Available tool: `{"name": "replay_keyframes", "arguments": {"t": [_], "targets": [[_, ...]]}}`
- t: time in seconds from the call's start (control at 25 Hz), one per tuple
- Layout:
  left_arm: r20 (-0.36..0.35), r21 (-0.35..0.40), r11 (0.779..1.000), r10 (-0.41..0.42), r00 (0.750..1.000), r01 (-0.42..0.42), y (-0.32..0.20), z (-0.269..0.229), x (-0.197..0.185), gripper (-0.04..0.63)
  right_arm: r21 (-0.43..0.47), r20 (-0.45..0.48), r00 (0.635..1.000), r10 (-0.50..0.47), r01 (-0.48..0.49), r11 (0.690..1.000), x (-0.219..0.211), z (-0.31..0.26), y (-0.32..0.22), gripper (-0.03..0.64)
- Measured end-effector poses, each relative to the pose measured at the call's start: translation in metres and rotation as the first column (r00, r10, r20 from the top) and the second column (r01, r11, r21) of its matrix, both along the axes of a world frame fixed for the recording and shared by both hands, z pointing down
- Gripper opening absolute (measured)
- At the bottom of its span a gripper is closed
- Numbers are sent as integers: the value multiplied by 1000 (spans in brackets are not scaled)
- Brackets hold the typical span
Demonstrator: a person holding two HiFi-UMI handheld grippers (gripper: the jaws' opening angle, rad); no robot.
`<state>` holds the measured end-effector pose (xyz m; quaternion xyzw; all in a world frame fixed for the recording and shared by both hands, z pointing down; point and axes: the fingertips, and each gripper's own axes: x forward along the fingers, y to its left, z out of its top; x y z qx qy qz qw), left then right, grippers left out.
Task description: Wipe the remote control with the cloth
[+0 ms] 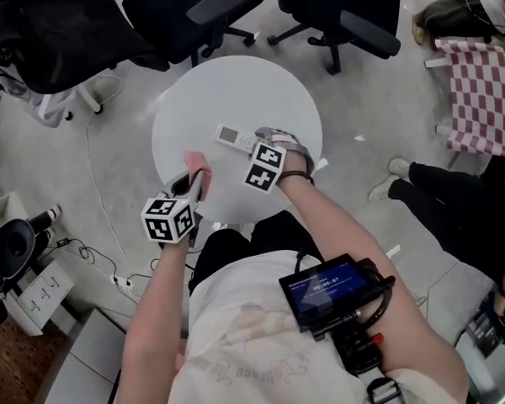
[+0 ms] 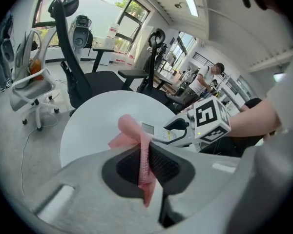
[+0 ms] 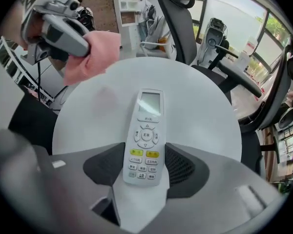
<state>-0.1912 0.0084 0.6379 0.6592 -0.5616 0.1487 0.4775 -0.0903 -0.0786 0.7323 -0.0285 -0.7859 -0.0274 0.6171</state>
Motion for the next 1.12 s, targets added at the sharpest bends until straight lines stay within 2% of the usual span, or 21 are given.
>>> {"name": "replay_keyframes", "arguments": {"t": [0.12,0.2,0.24,0.32,0.4,0.44,0.48,0.6,0.64,0.72,0.84,0.96,1.04,1.12], "targets": [[-12,1,999,-41,999,41,13,0,-18,25,-25,-41,999,26,-27,999,-16,5,1,261],[-26,-2,998,-60,998,59,17,-3,-21,25,-75,-32,995,91,-93,993,-16,1,2,259],[-38,-3,998,-67,997,67,18,-4,-20,25,-113,-23,989,145,-147,983,-13,-1,3,259],[-68,-2,997,-83,994,83,20,-6,-22,25,-205,-6,963,271,-266,942,-8,-6,8,258],[-96,3,996,-92,991,93,20,-7,-23,26,-304,7,920,392,-372,877,-3,-11,14,258],[-111,7,996,-92,990,93,19,-6,-21,26,-360,9,891,454,-420,833,0,-13,18,258],[-128,10,996,-87,988,89,17,-6,-18,26,-422,5,856,518,-468,777,4,-15,23,258],[-177,16,997,-70,982,74,12,-7,-5,26,-598,-16,729,685,-555,578,10,-26,36,258],[-192,19,998,-63,979,68,10,-7,0,26,-644,-13,691,722,-559,523,10,-31,37,258],[-221,25,998,-44,974,51,5,-6,8,26,-712,-5,624,781,-550,436,10,-42,37,257],[-268,35,999,1,963,9,-5,0,24,26,-791,18,520,854,-516,331,13,-56,33,258],[-306,26,999,33,951,-26,1,-9,40,26,-861,41,411,911,-448,241,17,-83,39,257],[-338,26,999,39,940,-32,14,-25,52,26,-898,54,349,936,-394,199,21,-113,53,257],[-378,47,997,68,923,-54,10,-42,78,26,-913,76,281,957,-367,181,43,-142,53,257]]}}
